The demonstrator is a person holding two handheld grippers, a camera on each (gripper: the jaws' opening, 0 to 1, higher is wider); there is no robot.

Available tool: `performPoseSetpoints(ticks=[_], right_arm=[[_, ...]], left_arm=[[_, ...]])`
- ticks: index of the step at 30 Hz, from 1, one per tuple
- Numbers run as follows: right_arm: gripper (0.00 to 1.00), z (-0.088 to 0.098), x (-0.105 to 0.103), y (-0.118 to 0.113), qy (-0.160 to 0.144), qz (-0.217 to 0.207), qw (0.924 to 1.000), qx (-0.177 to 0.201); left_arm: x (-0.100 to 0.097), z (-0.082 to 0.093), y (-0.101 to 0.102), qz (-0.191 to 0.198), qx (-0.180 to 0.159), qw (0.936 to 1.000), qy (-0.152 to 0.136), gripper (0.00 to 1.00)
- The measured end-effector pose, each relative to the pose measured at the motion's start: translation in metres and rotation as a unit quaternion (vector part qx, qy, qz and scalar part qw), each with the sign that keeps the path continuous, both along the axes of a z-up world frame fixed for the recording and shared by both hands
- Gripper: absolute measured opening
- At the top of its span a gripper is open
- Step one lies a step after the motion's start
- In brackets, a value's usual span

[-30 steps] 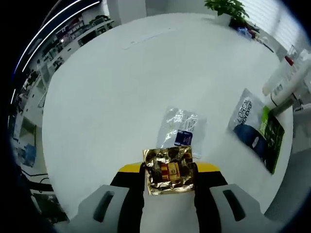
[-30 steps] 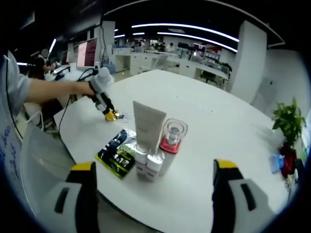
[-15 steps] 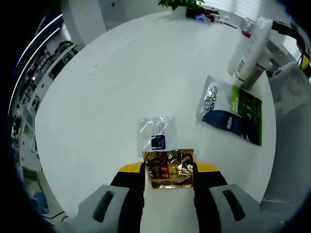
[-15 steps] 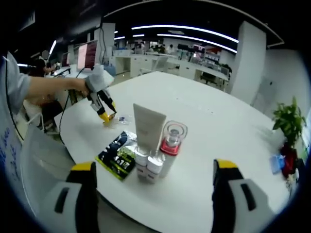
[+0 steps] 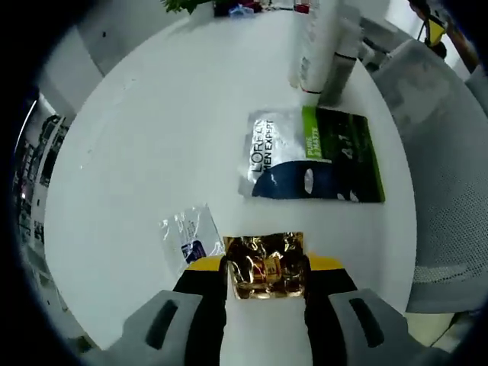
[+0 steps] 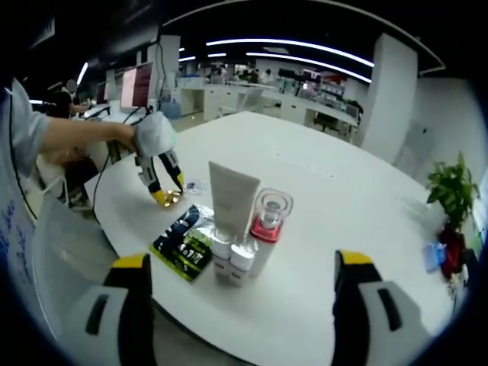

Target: Arrange the skincare products in the storage area until every visible bottle or jar stands upright without overlapping.

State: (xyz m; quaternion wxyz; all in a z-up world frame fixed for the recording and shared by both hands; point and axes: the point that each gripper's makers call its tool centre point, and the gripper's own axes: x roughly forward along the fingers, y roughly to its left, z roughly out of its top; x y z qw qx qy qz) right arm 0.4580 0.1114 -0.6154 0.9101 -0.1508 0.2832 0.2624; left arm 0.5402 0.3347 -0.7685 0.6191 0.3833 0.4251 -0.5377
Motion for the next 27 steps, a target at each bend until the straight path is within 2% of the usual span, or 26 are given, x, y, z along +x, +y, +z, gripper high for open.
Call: performPoseSetpoints(ticks=[9,27], right_arm=[[1.0,-0.002,0.0,-0.003,0.003,-0.004,1.0,-0.001],[1.0,-0.005,0.001,-0.005,0.004,-0.004,1.0,0.0]], left_arm=[[-0.007,-0.006,-0.011,-0.032,0.007,0.9994,0.004,0.36],[-0.009,-0.007,-0.021,-0.049,0.007,0.9987,0.007,0.36]])
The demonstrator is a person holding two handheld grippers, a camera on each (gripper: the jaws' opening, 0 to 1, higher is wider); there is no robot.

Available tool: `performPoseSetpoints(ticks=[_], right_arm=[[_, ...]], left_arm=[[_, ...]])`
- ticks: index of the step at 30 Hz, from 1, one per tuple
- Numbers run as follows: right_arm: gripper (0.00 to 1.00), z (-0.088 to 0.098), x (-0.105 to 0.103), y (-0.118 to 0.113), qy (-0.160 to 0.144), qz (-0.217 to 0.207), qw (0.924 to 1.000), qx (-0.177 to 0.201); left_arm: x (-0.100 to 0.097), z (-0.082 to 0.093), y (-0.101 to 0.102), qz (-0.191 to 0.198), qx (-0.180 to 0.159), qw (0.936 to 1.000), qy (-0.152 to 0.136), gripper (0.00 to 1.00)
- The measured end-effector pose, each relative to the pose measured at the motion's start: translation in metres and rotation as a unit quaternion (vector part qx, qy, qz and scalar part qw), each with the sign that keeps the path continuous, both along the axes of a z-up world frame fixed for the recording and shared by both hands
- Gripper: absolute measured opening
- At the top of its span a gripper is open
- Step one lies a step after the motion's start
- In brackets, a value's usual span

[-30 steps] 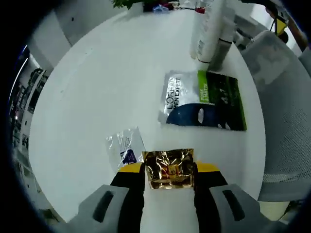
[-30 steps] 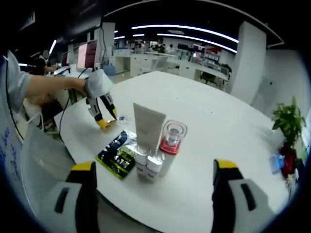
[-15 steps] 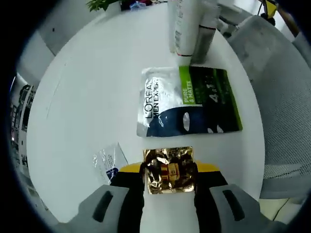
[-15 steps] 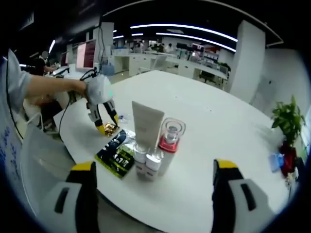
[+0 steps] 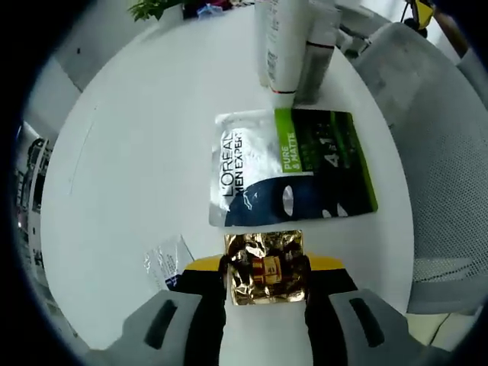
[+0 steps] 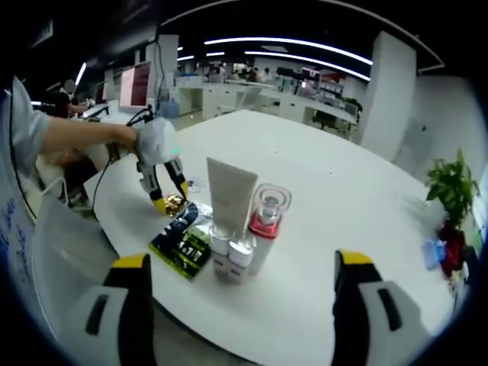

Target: Arrange the skincare products in the storage area until every visible bottle or jar stands upright without overlapping.

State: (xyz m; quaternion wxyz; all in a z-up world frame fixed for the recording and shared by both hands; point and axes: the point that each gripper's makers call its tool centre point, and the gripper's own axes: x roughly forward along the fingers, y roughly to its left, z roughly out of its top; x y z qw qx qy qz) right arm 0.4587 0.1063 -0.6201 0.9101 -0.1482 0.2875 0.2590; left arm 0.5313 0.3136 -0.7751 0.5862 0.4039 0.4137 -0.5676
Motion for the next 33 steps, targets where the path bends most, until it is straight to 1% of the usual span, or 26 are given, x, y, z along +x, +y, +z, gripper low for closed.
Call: performPoseSetpoints(ticks=[13,18,21,26,30,33], right_arm=[[1.0,-0.001,0.001,-0.003,0.001,-0.002,1.0,0.0],[1.0,-0.001,0.001,-0.004,0.0,-0.003,1.0,0.002],[1.0,-0.002,0.001,-0.005,0.0,-0.003,1.0,0.003],[1.0,-0.001,0.003,-0.004,0.0,0.0,1.0,0.005],[1.0,0.0,0.004,-0.002,-0.002,0.005,1.0,0.007],[1.0,0.003,0.006,-0.001,-0.009,0.009,0.9999,0.01]], left_arm=[[0.0,0.0,-0.003,0.005,-0.001,1.0,0.0,0.38],[0.002,0.001,0.002,0.011,0.006,0.9999,-0.01,0.41],[0.001,0.004,0.004,0.015,0.004,0.9998,-0.012,0.43],[0.002,0.014,0.004,0.038,-0.014,0.999,-0.021,0.45],[0.001,0.025,0.001,0.054,-0.036,0.9975,-0.027,0.46],[0.0,0.034,0.001,0.072,-0.054,0.9954,-0.032,0.49]])
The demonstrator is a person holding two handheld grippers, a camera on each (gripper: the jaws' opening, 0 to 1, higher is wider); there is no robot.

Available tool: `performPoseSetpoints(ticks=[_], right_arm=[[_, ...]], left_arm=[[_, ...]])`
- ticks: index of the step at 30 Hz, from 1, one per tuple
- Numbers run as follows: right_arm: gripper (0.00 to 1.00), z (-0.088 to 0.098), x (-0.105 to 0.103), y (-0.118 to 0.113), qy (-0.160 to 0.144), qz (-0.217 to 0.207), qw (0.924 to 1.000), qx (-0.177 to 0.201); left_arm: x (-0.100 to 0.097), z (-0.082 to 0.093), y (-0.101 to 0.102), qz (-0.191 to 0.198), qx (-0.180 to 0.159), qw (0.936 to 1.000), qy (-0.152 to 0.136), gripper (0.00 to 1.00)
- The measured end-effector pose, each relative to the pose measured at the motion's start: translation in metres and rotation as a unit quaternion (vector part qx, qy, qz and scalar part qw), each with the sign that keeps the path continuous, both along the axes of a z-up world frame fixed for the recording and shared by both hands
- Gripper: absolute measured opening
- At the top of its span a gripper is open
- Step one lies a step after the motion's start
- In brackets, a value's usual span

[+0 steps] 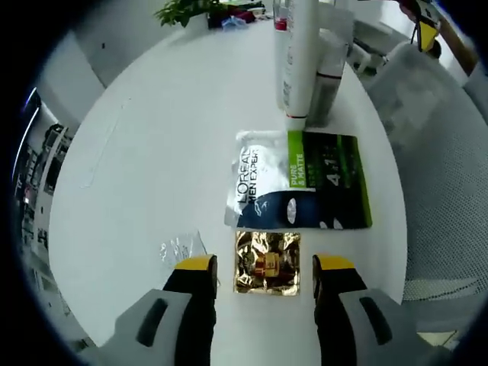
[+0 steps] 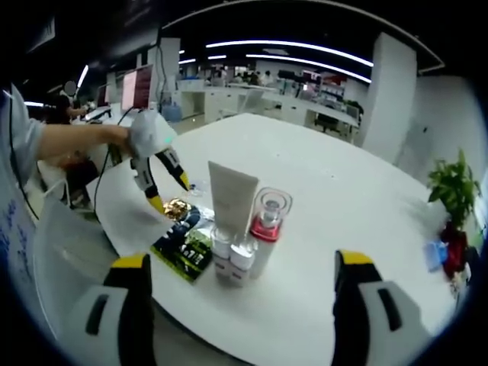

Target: Arrange the skincare products in the storage area until every visible bottle or jar stands upright without overlapping.

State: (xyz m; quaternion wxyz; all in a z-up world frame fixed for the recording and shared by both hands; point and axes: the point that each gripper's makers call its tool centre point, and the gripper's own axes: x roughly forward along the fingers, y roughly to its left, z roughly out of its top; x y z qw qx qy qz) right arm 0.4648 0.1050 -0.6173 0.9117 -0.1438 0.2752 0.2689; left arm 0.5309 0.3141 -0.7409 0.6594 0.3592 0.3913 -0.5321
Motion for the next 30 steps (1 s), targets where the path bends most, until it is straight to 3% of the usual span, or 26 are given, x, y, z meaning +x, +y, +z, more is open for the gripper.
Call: performPoseSetpoints(ticks=[14,18,20,30], right_arm=[[1.0,0.004,0.003,0.001,-0.006,0.017,0.9998,0.008],[1.0,0.004,0.004,-0.001,-0.007,0.018,0.9998,0.006],[1.0,0.005,0.004,-0.001,-0.008,0.019,0.9998,0.007],[1.0,0.007,-0.001,-0.001,-0.01,0.023,0.9997,0.005]], left_arm=[[-0.018,0.036,0.004,0.07,-0.051,0.9958,-0.029,0.61],[-0.022,0.046,0.006,0.101,-0.066,0.9918,-0.041,0.67],[-0.019,0.05,0.011,0.123,-0.063,0.9885,-0.062,0.73],[-0.034,0.072,0.019,0.183,-0.107,0.9745,-0.074,0.82]])
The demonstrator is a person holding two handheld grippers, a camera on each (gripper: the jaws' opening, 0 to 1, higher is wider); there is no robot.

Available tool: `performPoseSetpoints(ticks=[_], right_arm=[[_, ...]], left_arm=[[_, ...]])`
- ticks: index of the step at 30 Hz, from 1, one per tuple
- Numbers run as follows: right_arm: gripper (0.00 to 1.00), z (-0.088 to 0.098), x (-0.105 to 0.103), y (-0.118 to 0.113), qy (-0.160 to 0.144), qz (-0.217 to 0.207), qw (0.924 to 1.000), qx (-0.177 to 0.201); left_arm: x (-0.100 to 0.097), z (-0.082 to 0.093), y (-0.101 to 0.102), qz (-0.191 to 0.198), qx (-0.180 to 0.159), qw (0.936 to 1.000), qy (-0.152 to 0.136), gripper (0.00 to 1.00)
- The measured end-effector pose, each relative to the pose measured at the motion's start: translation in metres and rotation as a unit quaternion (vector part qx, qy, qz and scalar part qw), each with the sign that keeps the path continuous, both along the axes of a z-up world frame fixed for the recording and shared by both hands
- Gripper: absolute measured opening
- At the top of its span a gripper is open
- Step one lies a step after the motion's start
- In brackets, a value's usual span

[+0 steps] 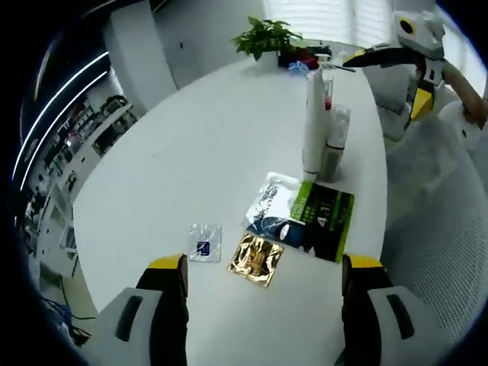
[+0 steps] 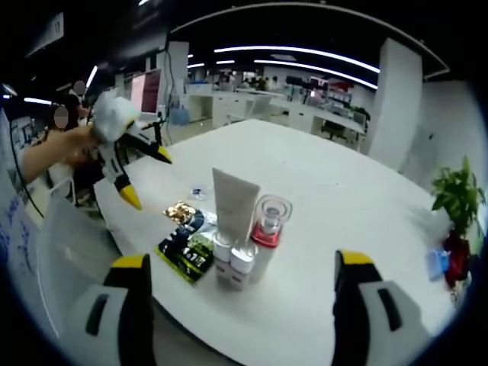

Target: Arrange the skincare products in the storage area until every visible bottle or jar stands upright without overlapping.

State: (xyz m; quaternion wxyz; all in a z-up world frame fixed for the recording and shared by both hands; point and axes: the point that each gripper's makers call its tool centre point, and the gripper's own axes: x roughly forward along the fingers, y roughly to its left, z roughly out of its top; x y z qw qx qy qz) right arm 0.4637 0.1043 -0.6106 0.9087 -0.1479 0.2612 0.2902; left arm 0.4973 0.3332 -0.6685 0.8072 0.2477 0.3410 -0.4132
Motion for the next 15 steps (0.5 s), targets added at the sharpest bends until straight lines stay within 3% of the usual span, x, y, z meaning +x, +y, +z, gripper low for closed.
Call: performPoseSetpoints(ticks=[15], right_arm=[[1.0,0.005,-0.012,0.005,-0.003,0.012,0.9999,-0.005]], left_arm=[[-0.02,0.021,0.007,0.037,-0.024,0.9989,-0.017,0.93]])
